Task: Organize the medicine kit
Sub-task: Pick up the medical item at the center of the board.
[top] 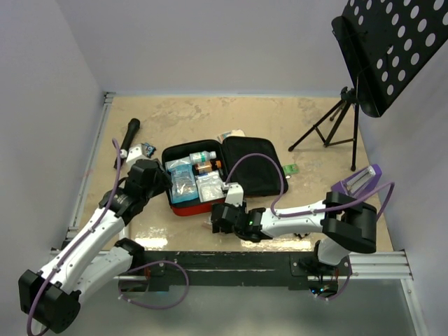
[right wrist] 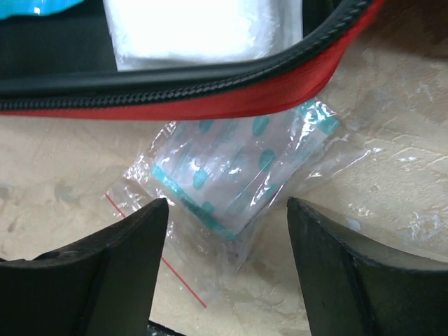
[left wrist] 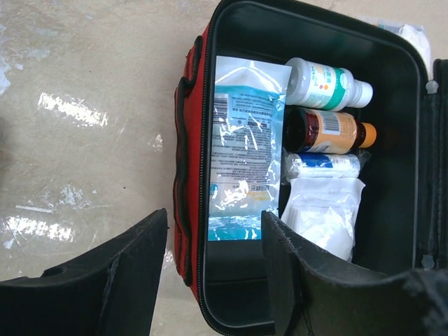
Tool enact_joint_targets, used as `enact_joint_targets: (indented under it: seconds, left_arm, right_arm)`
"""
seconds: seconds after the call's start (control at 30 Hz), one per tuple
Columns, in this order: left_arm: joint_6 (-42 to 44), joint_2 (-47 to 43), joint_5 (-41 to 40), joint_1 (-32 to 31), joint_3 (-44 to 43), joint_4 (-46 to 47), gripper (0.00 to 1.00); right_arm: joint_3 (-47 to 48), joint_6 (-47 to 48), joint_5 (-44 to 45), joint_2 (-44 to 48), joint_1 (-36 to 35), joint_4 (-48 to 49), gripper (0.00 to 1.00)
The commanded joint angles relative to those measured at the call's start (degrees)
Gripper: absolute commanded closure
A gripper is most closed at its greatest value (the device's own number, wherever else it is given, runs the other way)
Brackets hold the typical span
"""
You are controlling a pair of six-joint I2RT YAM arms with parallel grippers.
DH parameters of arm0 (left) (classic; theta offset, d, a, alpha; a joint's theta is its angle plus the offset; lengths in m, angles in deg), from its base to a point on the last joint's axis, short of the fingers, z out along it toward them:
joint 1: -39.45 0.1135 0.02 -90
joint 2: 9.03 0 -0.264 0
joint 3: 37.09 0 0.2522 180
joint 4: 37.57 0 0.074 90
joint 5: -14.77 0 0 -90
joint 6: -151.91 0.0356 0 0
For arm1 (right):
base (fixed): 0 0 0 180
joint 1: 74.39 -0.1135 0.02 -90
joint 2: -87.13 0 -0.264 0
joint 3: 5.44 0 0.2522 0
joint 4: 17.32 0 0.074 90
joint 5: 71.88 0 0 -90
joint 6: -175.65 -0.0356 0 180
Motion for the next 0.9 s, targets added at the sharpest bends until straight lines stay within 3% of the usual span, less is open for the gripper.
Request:
enact_joint_targets:
  seconds: [0.0,0.33,0.57,0.87]
  left_arm:
    - [-0.7,-0.6,-0.2,0.3,1.5,0.6,0.40]
    - [-0.8,0.4,0.1,0.2,2.6,1.9,0.40]
    - [-0.7,1.5,-0.2,0.4,3.3,3.0,0.40]
    - [-0.7,4.3,-0.2,0.3,2.7,4.7,0.40]
  right_arm:
    - [-3.0,-4.9,2.0,1.0,1.4,1.9,0.30]
    - [-5.1,-4.0,-0.2,0.2,3.6,3.4,0.69]
    - [-5.5,-5.2,1.6,5.8,3.4,-3.0,0.99]
    - [-5.5,-2.7,1.0,19.0,2.8,-12.9,1.00]
